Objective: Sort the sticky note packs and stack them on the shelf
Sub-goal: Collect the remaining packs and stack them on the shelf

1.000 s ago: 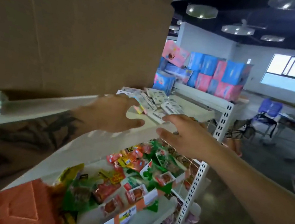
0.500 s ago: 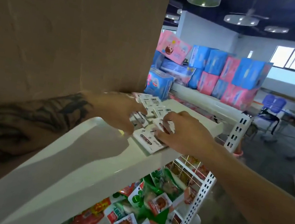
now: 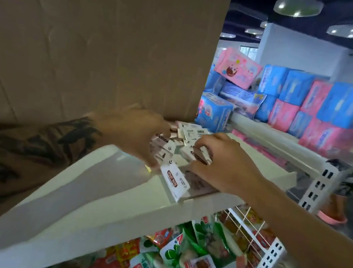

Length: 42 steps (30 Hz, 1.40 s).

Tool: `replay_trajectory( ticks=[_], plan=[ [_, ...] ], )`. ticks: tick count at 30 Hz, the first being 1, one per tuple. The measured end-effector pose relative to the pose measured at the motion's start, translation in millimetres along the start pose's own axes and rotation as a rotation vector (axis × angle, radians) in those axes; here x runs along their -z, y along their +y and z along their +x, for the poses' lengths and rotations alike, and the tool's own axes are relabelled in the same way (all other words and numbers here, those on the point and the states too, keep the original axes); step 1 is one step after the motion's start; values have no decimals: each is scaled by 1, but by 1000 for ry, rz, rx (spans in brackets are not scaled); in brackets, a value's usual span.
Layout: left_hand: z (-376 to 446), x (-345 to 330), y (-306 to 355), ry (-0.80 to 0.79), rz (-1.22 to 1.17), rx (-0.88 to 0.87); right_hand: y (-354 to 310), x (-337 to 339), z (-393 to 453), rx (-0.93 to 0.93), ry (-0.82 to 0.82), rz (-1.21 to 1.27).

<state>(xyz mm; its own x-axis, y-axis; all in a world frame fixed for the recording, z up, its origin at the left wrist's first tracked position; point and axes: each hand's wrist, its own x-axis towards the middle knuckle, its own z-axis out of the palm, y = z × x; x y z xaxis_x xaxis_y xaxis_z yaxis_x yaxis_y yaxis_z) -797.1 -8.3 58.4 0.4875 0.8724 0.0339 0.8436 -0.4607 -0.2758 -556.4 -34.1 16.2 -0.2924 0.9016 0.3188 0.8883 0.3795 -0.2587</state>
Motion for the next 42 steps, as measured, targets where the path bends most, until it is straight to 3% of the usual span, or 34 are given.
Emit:
replay_trajectory(
  ticks=[6,10,23,33,42],
  plan=[
    [-65,-5,-14,127,-42,234,-37,-8,22,245,-12,130],
    [-126,-12,-25,129,-74,401,-78,-24,28,379,-54,244],
    [-396,-46,-77,192,-192,846,-305,-83,-18,783,-246,351],
    [-589,-75,-171,244,-308,904,-502,-130,-63,837,-257,404],
    [-709,-86,-202,317,-361,997,-646,-162,-77,915,-287,381]
  ],
)
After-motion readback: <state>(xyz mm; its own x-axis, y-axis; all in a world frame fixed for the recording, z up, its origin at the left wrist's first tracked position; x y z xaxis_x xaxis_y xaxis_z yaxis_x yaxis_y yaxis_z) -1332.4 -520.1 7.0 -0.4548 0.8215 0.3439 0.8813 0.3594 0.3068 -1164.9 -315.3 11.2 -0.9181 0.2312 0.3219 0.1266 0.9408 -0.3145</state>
